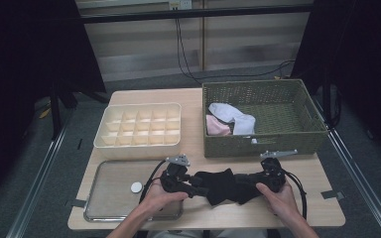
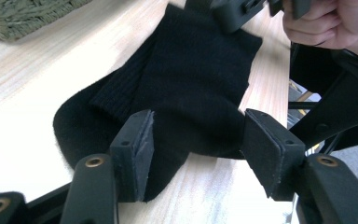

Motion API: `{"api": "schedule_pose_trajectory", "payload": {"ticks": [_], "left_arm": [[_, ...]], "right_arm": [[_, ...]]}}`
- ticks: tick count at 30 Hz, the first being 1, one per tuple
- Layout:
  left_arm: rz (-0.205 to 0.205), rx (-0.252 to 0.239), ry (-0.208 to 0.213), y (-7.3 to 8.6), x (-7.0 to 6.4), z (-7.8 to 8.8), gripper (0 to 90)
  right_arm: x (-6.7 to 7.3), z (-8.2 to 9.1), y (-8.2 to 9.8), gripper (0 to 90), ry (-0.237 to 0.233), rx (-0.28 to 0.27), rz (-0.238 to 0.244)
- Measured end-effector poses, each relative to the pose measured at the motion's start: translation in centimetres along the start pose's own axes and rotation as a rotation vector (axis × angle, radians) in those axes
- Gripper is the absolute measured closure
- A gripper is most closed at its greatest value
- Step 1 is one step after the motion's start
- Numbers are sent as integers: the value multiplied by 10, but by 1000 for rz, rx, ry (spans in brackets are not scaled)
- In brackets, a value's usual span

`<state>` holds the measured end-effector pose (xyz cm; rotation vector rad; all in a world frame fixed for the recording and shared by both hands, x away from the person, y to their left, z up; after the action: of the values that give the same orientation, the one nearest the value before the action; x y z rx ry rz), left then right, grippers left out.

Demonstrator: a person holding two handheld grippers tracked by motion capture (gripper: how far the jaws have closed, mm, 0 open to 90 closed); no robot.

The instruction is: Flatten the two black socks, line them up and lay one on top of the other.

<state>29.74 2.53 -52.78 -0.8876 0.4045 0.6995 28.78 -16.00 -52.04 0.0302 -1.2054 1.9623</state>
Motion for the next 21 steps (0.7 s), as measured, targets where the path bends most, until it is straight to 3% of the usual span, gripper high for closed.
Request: {"api": "schedule_pose_trajectory", "payload": {"ticks": [6,12,15,17,21], "left_arm": [[23,14,16,0,-2,-5,425],[33,-18,35,-1,-6,7,389],[37,-7,17,0,-1,6,399],[39,10,-31,3,6,3,417],[52,45,-21,9,8,-1,461]], "right_arm": [[2,2,-3,889,9,-13,14],[0,-1,-1,889,12,-8,9],[1,-1,-1,889,6,-7,7],[1,-2,-1,888,6,-6,11],[0,-2,0,888,12,-3,7]]}}
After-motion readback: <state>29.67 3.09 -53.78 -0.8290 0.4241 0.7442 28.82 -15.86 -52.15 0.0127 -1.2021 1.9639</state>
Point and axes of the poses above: each handheld gripper's, and its own axes: z roughly backward along the jaws, y roughly out of its underside, x roughly to its left, the point moved 8 cm from there along -z, roughly forward along the jaws, and after that the axes turned 13 degrees about z, right-handed, at the moved point
